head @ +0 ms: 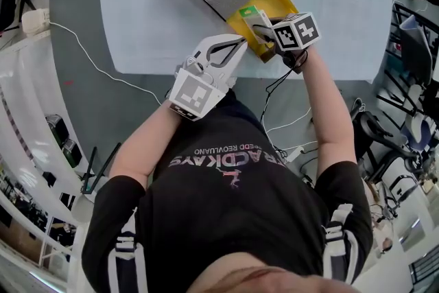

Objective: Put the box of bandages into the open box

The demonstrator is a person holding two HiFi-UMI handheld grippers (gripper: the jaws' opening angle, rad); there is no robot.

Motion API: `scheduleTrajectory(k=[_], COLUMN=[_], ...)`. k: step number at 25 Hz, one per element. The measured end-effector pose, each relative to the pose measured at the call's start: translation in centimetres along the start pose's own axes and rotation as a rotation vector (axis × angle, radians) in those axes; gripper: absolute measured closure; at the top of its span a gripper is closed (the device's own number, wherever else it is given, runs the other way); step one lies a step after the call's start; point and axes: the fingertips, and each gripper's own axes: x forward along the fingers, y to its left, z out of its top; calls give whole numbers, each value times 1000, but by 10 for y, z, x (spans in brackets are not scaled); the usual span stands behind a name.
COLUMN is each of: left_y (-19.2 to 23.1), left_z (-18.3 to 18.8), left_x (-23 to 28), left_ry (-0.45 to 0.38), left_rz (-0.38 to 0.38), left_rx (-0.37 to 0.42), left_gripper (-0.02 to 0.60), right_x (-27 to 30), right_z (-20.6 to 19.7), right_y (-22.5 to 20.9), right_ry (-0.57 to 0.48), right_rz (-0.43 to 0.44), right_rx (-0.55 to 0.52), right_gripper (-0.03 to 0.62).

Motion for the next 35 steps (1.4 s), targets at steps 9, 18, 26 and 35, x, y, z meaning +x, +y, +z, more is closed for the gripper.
scheduleTrajectory(k=[9, 18, 26, 35], left_y=[-2, -4, -11, -20], left_z=[-1, 1, 2, 9], left_x=[-3, -4, -4, -9], left_ry=[-3, -5, -10, -17], left_rz=[5, 5, 10, 26], left_rx=[-5, -2, 13, 35], left_gripper=[565, 565, 566, 565], right_x=[1, 3, -15, -54], right_z=[-1, 6, 10, 32], right_y=[-2, -12, -36, -34], right_ry=[32, 47, -13, -248], right_rz=[15, -126, -253, -289], right_rx=[47, -16, -14, 0], right_gripper=[505, 427, 378, 403])
